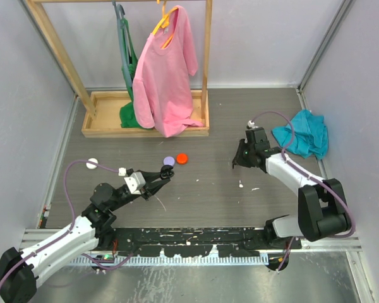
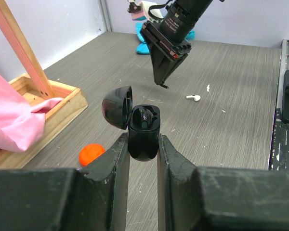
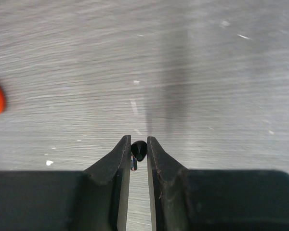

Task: Insert the wireless bluetooth earbuds into the charging case
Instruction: Pick up the earbud from the center of the board.

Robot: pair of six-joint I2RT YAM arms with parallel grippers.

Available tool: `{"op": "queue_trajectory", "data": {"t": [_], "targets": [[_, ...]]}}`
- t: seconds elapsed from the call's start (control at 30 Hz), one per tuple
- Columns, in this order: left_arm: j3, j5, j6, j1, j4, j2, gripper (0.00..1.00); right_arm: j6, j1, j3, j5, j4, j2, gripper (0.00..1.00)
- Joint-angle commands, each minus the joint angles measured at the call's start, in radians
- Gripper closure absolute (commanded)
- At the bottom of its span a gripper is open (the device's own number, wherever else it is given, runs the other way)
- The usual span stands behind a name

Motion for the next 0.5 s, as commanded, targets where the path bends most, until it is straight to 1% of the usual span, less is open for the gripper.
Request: {"op": "queue_trajectory", "data": {"t": [0.0, 0.2, 0.47], "targets": [[0.041, -0.013, 0.001, -0.002, 0.039, -0.015, 1.0, 0.009, 0.08, -0.015, -0.032, 0.176, -0.067, 0.85], [0.028, -0.042, 0.002, -0.001, 0.043, -0.041, 1.0, -0.009, 0.165, -0.076, -0.073, 0.357, -0.186, 0.85], [0.013, -0.066, 0.002, -0.002, 0.051, -0.074, 1.0, -0.047, 0.254, -0.238, -0.102, 0.696, -0.382, 0.84]]}}
